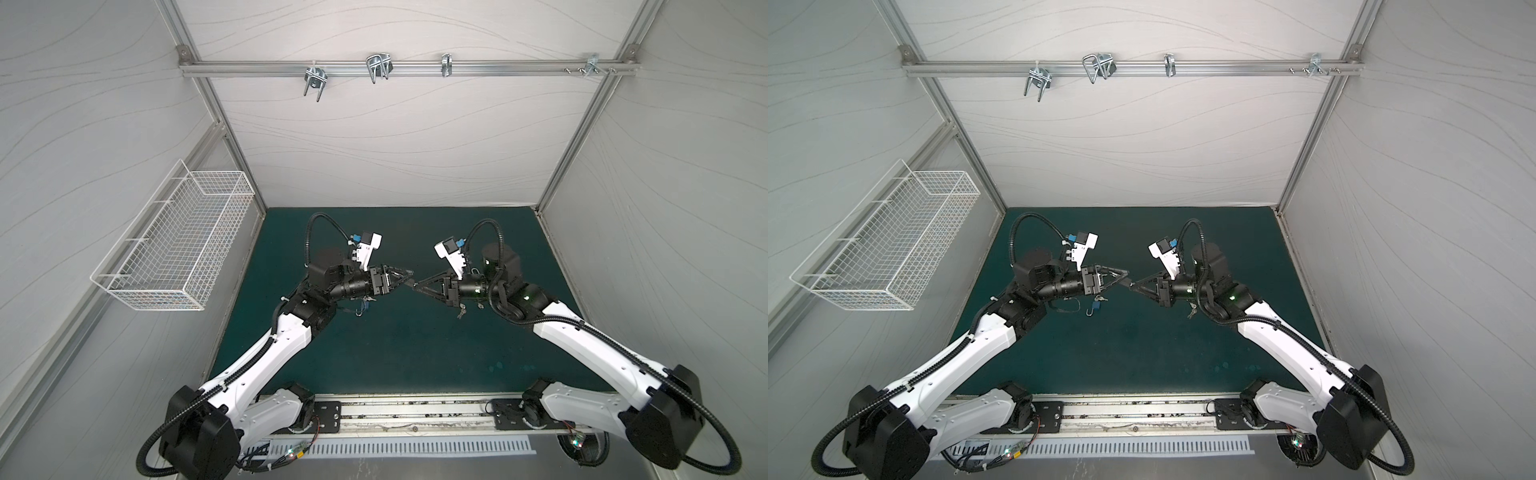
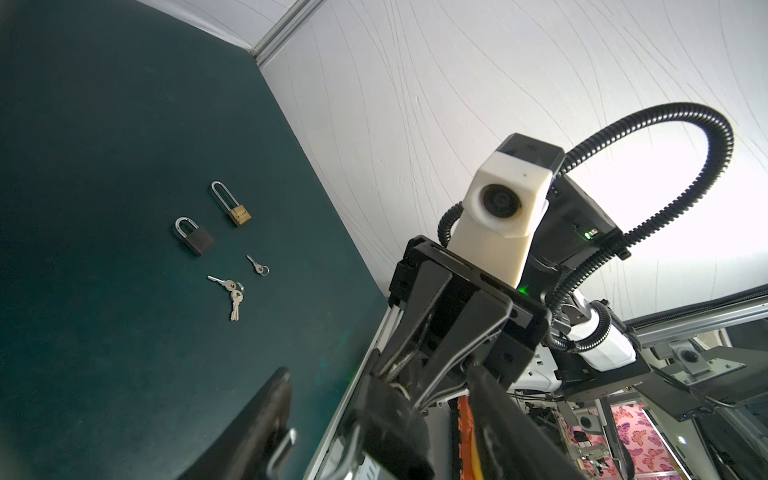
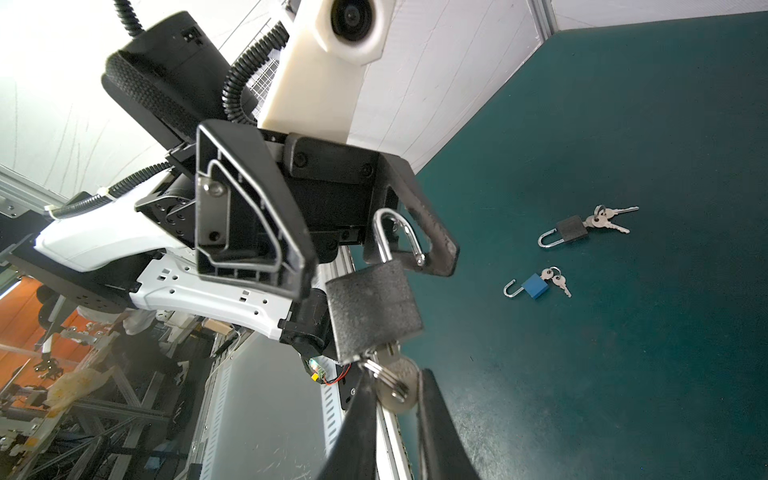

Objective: Lock with the key

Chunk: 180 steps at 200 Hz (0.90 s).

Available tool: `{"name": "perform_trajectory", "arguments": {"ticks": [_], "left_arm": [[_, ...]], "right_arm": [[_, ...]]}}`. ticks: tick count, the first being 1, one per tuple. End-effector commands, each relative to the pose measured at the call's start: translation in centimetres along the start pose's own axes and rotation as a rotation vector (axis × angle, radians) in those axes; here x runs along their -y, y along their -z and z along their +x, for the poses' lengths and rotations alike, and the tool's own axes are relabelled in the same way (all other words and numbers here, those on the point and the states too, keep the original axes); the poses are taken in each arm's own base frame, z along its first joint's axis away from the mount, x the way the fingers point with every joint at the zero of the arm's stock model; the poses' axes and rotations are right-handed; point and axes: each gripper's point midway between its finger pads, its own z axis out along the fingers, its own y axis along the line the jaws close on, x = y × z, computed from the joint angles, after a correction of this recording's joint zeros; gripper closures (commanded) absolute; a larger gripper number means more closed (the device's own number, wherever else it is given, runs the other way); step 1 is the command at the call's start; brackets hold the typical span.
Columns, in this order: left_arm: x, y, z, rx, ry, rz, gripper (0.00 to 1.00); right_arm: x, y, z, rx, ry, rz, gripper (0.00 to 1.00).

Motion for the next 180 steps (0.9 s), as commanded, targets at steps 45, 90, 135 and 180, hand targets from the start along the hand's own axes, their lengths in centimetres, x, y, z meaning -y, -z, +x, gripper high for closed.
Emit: {"name": "perform_trajectory", "arguments": {"ticks": [45,90,135,180], "left_arm": [[1.73,-0.14,-0.56,0.017,-0.05,0.056,0.55],[1.58,-0.18,-0.65,0.022,-0.047,0.052,0.77],[1.41,-0.18,-0.61,0.023,-0.038,0.046,1.0],[1.5,-0.13,-0.72,0.029,-0.039,0.045,1.0]], "right_arm": [[-0.47,0.19,-1.77,0.076,-0.046,-0.017,1.0],[-0.19,0.12,-1.3,0.056,-0.038,-0.004,1.0],[-0.15,0.06,-1.02,0.042,-0.006,-0.005,1.0],[-0.18,-0.13,-1.02,0.045,0.029,-0.013,1.0]]}}
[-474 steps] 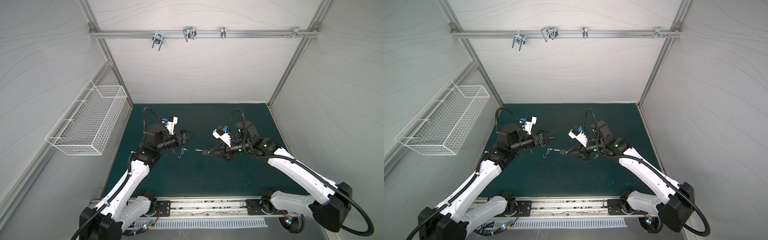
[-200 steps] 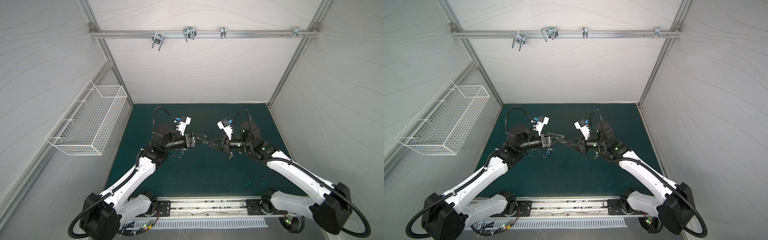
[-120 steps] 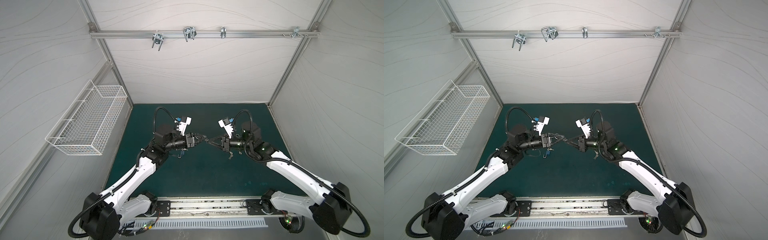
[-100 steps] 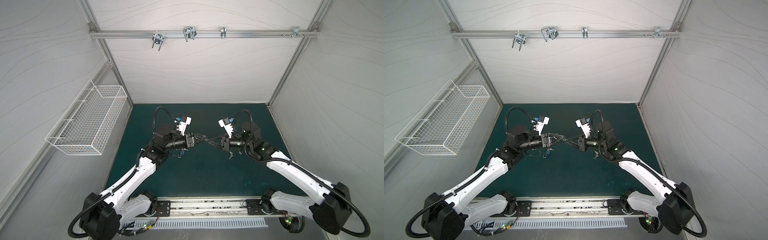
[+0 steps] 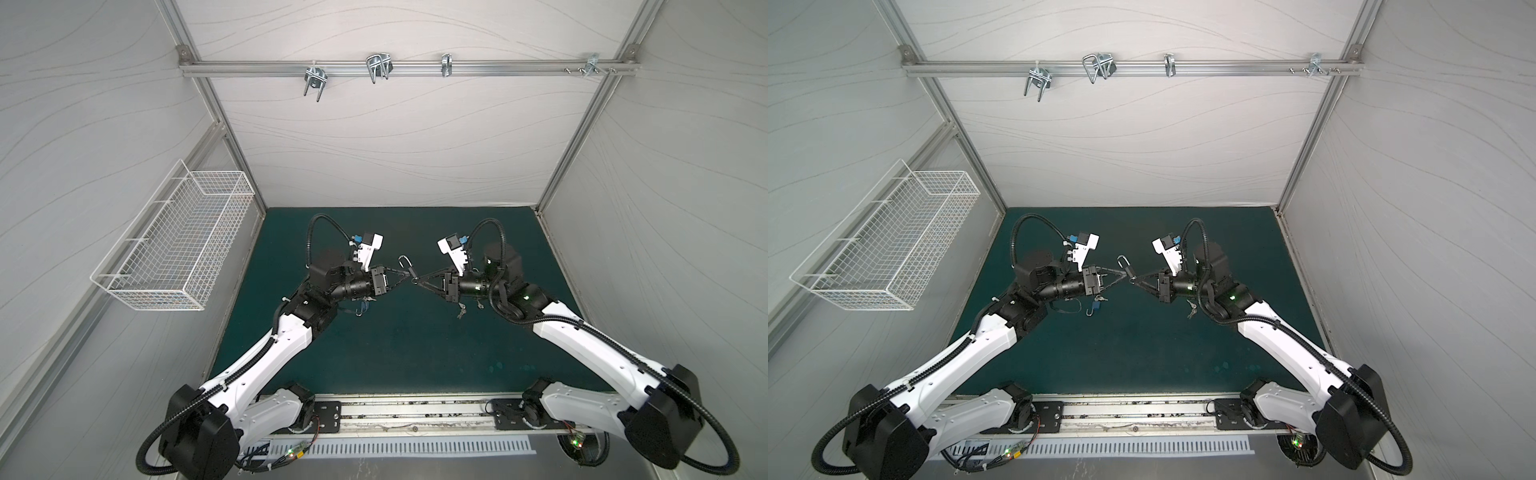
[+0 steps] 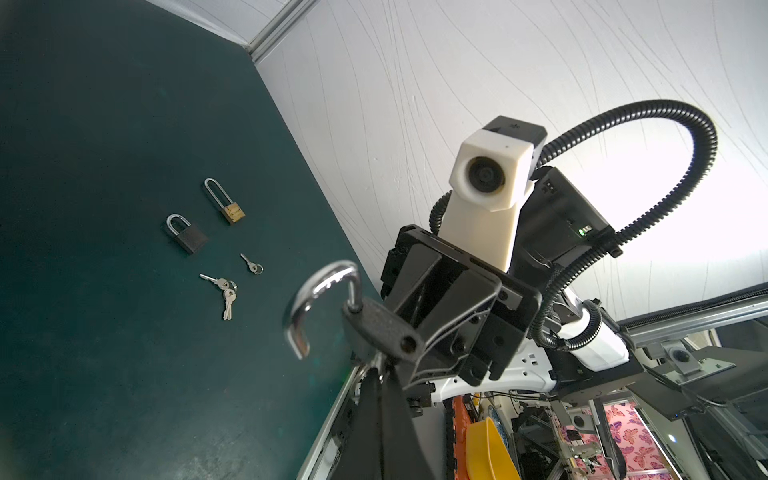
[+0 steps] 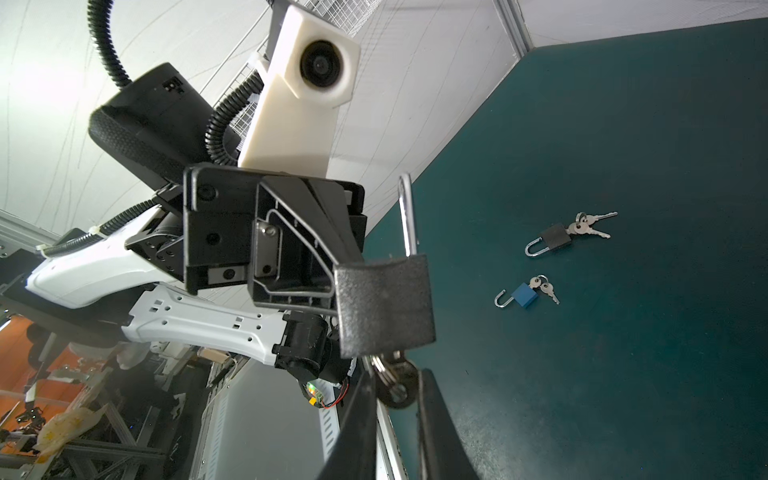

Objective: Lock with the key

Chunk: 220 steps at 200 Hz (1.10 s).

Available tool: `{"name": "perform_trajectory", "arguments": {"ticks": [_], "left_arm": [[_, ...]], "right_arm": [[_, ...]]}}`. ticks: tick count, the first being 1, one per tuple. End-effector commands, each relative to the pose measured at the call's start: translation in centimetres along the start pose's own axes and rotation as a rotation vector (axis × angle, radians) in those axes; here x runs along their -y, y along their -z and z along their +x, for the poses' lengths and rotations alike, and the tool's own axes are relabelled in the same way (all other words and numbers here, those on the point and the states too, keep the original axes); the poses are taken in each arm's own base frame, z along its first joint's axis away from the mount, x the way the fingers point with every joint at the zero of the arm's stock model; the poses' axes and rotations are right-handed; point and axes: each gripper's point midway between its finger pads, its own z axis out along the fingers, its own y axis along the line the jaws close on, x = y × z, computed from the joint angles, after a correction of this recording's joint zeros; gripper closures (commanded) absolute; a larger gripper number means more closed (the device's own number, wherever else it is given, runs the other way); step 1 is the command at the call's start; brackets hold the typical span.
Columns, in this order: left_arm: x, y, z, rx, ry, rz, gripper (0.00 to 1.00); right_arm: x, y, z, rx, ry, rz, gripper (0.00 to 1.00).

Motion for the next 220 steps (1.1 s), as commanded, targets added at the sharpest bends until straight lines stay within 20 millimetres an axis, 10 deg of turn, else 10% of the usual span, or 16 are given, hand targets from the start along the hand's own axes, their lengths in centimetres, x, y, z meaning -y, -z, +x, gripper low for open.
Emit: {"name": "perform_trajectory", "arguments": {"ticks": [1,21,137,176,220], "left_arm": [[1.3,0.0,-0.8,0.028,-0.047,0.036,1.0],[1.3,0.0,-0.9,0.029,-0.047,0.035,1.0],[0.9,-0.1,-1.2,0.042,-0.034,0.011,0.02],[0.4,-0.5,-1.7,0.053,-0.006,-0.002,0.04],[0.9,-0.7,-2.5,0.065,-0.011,0.005,0.33]], "right_arm": [[-0.9,-0.1,-0.3,0.008,0.057,-0.041,1.0],[-1.0,-0.1,-0.4,0.02,0.066,-0.045,1.0],[-1.1,0.0,-1.4,0.113,0.011,-0.069,1.0],[-1.6,-0.4,-0.8,0.069,0.013,-0.109,1.0],[-1.4,-0.6,-0.2,0.038,0.014,-0.106,1.0]]}}
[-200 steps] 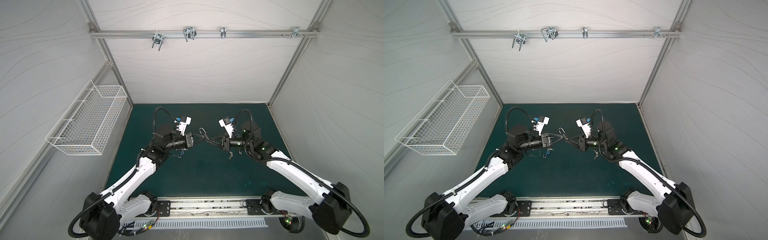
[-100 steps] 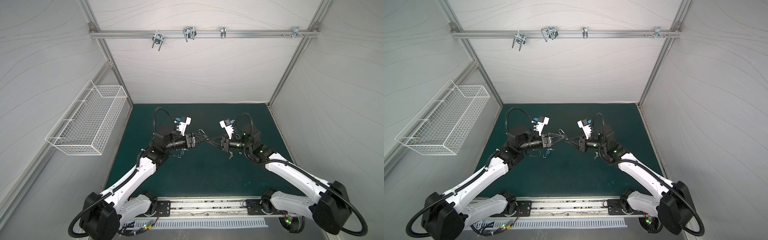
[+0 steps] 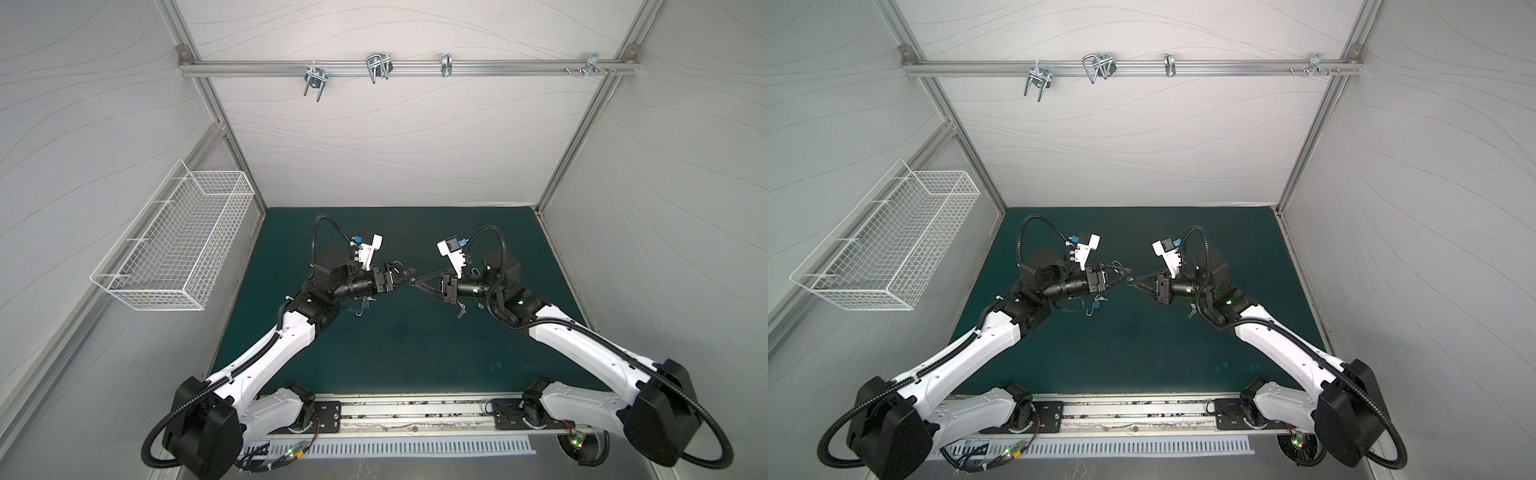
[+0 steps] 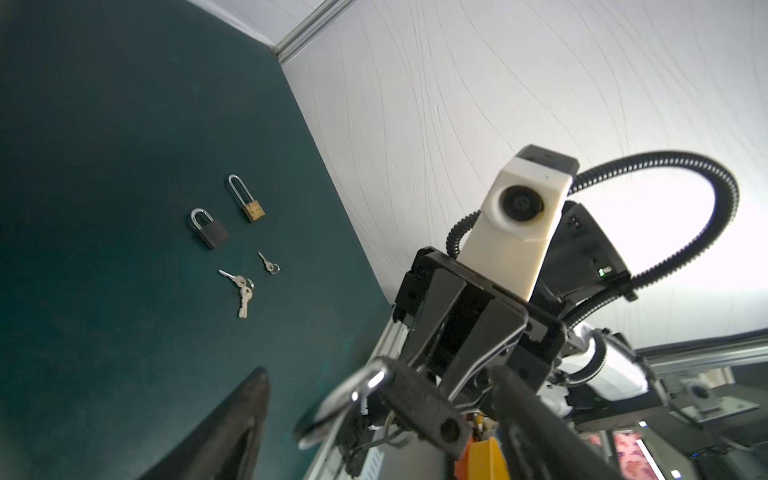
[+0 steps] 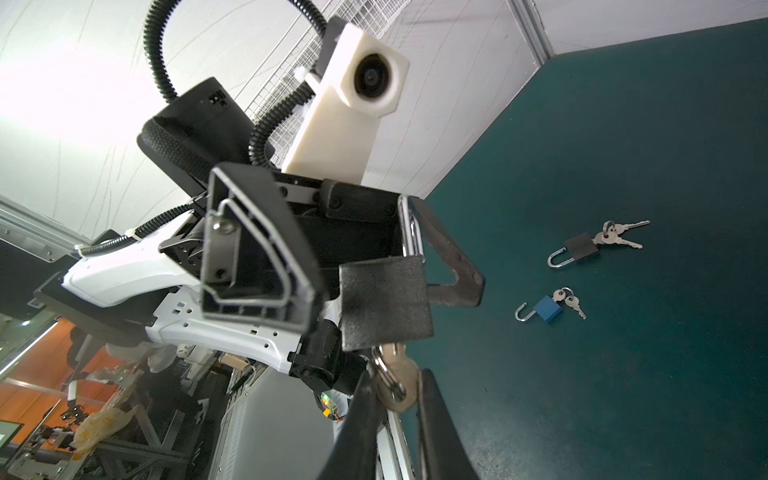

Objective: Lock with the key

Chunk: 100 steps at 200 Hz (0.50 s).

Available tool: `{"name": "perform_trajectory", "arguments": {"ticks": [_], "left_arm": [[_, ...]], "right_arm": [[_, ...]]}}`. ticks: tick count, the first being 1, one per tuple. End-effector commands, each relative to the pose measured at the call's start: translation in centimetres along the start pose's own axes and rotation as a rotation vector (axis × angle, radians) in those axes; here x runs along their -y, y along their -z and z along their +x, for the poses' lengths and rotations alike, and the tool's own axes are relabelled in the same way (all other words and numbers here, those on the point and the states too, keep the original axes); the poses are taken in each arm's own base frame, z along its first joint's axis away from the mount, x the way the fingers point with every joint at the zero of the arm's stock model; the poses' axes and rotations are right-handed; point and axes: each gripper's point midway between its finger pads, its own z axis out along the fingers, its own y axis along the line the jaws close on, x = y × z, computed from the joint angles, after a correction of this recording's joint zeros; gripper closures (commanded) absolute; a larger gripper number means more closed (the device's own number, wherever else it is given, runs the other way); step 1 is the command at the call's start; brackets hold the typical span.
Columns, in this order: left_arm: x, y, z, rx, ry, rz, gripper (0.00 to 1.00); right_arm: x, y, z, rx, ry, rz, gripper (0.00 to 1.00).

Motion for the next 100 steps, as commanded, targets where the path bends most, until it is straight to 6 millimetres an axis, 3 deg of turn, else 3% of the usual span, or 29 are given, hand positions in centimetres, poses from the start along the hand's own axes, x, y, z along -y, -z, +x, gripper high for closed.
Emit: {"name": "perform_trajectory", "arguments": {"ticks": [1,36,100], "left_arm": [[2.87,0.04,-2.1,0.047,-0.059,0.059,0.34],[2.73,-0.2,-2.06,0.038,-0.053,0.062,0.64],[2.3,-0.2,-1.73,0.033,-0.042,0.054,0.94]], "right_arm": [[-1.3,-0.04,-0.73,0.002,0.048,-0.037,1.0],[-1.11,0.1,-0.91,0.005,0.06,-0.011,1.0],[-1.01,-0.22,-1.17,-0.002,0.079,-0.005,1.0]]}}
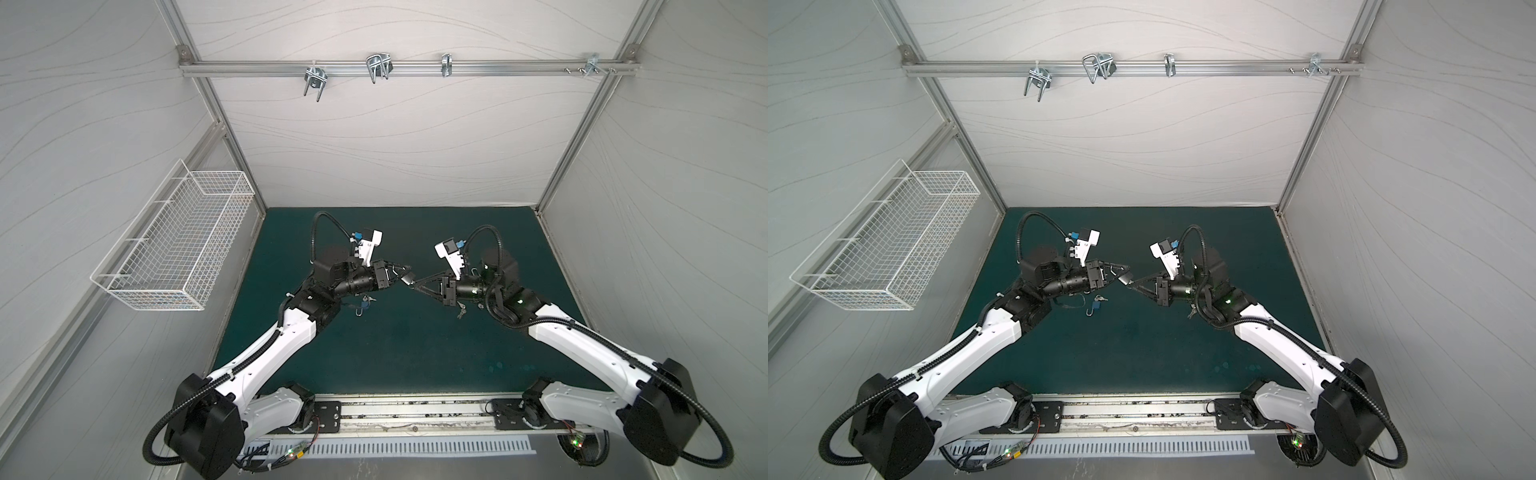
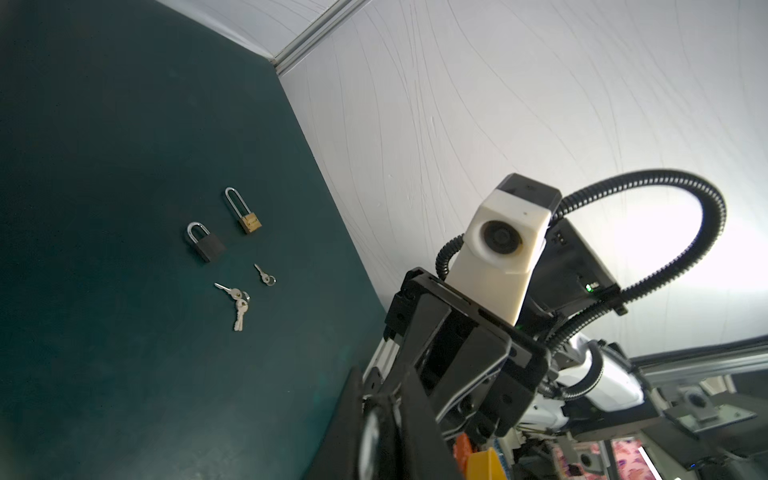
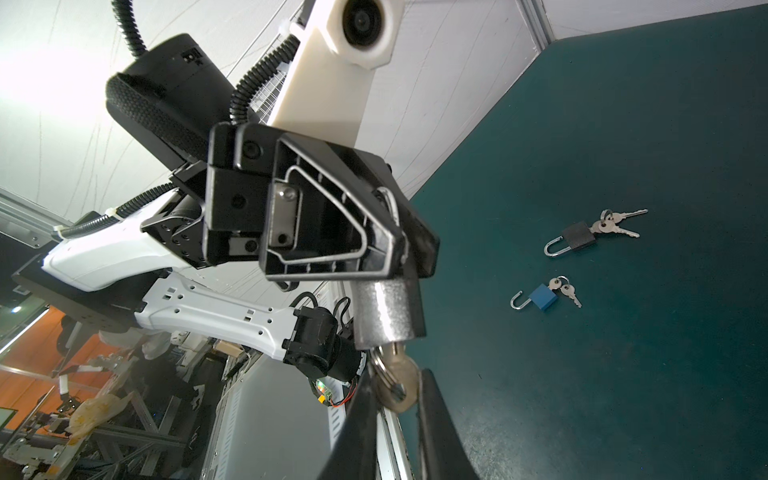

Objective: Lock with the key

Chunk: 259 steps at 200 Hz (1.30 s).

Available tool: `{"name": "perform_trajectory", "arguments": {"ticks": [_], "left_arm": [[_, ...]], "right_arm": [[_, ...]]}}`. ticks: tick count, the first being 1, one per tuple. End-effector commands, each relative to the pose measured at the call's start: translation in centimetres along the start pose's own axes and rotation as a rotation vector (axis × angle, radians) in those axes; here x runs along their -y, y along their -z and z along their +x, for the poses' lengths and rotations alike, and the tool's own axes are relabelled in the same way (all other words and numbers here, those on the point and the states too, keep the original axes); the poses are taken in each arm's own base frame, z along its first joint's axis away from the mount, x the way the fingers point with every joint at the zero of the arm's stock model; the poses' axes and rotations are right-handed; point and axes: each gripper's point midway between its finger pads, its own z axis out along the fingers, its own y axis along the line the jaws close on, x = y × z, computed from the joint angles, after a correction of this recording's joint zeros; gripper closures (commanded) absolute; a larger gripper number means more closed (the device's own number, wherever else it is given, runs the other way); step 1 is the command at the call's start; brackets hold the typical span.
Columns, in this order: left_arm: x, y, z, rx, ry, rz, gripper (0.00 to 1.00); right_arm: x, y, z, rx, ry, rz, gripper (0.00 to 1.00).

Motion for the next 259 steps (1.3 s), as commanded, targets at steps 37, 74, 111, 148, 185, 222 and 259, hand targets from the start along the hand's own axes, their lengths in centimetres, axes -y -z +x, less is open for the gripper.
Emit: {"name": "perform_trajectory", "arguments": {"ticks": [37,74,111,148,185,222,259], "left_arm": [[1.8,0.0,-0.8,0.017,-0.035,0.045,1.0],[2.2,0.4,-1.4,0.054,-0.005,0.048,1.0],[3.1,1.1,-1.8,0.087,0.006,0.065,1.0],[3.9,1.5,-2.0,0.101,-0.001,0.081,1.0],[4.5,1.6,-2.1,0.101,-0.008,0.11,1.0],[5.1,1.6,-1.9,0.09,-0.018,0.141,1.0],[5.1,1.3,-1.4,0.075,-0.022,0.146,1.0]], "right_arm": [[-1.4,-0.3,-1.8,0.029,0.104,-0.025,1.0],[-1.9,-0.2,-1.9,0.045,0.189,-0.022,0.76],[-1.9,1.0,-1.8,0.104,0.25,0.023,0.49],[-1.8,2.7,-1.6,0.161,0.294,0.089,0.47],[-2.0,2.8,-0.9,0.116,0.297,0.084,0.66],[-3.3,1.9,-1.3,0.092,0.276,-0.011,0.83],[-3.9,1.5,-2.5,0.117,0.272,-0.039,1.0]]}}
